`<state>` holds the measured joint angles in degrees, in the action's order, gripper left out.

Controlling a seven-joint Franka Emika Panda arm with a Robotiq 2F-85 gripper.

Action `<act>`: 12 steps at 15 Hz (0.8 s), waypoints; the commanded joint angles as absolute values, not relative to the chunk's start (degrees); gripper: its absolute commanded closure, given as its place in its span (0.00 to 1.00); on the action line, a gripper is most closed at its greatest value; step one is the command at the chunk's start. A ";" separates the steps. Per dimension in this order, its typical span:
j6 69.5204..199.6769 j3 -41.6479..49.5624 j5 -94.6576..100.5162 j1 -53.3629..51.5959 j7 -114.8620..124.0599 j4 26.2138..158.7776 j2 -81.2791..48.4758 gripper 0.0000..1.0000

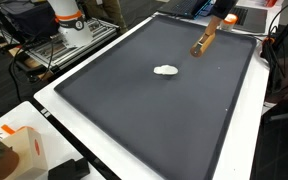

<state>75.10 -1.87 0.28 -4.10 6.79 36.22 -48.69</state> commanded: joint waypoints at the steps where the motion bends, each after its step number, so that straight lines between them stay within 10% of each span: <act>1: 75.10 -1.87 0.28 -4.10 6.79 36.22 -48.77 0.53; 2: 75.10 -1.87 0.28 -4.10 6.79 36.22 -48.84 0.78; 10: 74.28 -2.48 -1.65 -3.41 9.02 37.95 -48.13 0.78; 11: 75.02 -1.89 -0.18 -4.02 7.77 36.79 -49.33 0.53; 12: 75.01 -1.89 -0.28 -4.01 7.87 36.79 -49.31 0.53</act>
<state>75.01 -1.89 -0.28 -4.01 7.87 36.79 -49.31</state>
